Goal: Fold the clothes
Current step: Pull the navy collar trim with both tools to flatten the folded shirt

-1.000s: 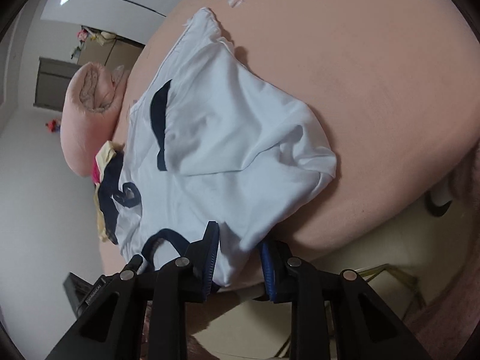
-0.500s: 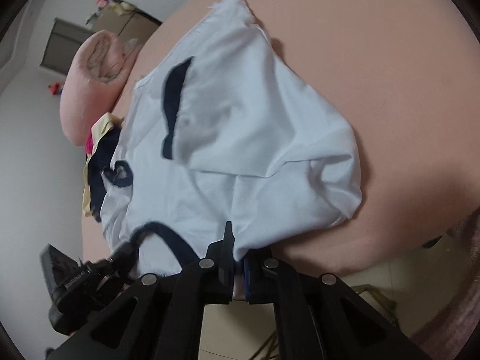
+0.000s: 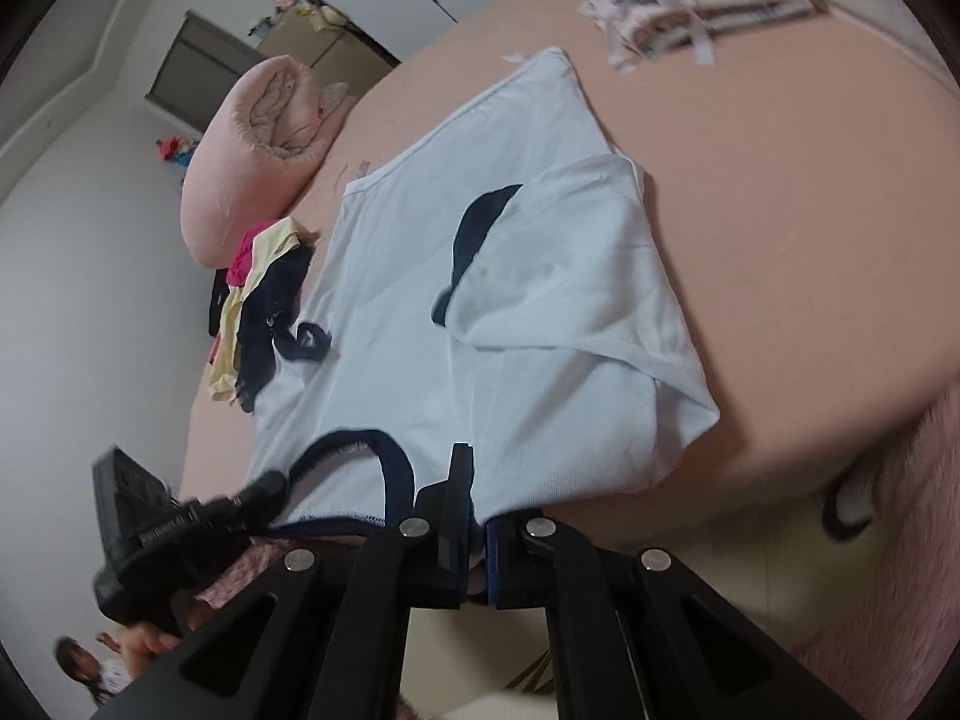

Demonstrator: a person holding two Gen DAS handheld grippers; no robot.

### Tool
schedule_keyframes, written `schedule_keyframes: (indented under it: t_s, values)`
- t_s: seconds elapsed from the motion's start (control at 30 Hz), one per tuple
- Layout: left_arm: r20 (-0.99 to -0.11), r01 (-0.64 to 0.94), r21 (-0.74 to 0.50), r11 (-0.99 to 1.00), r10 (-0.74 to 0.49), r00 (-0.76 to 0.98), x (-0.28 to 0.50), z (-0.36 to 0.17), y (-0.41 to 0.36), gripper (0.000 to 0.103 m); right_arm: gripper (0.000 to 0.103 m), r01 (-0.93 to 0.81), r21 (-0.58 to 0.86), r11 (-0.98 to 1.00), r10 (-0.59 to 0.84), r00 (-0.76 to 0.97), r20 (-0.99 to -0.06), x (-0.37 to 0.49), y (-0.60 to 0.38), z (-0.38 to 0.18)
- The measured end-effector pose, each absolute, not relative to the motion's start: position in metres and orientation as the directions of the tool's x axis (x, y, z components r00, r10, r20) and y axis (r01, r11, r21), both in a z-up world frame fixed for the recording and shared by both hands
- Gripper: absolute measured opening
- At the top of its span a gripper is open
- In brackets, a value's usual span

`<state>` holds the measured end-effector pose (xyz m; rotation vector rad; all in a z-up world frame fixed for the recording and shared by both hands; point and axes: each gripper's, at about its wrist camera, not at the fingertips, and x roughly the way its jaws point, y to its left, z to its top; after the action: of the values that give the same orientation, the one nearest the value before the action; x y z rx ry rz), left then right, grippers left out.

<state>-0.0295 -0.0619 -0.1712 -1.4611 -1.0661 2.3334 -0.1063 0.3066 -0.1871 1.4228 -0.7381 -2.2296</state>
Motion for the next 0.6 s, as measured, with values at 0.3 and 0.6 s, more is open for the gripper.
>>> schedule_keyframes:
  t_s: [0.3, 0.6]
  values:
    - [-0.732, 0.129, -0.611, -0.781, 0.495, -0.468, -0.038, -0.155, -0.051, 0.006, 0.001, -0.028, 0.659, -0.752, -0.592, -0.412, -0.693, -0.109, 0.327, -0.192]
    - [-0.737, -0.047, -0.517, -0.855, 0.472, -0.484, -0.129, -0.097, -0.046, 0.006, 0.002, 0.089, 0.643, -0.761, -0.611, -0.432, -0.663, -0.200, 0.311, -0.144]
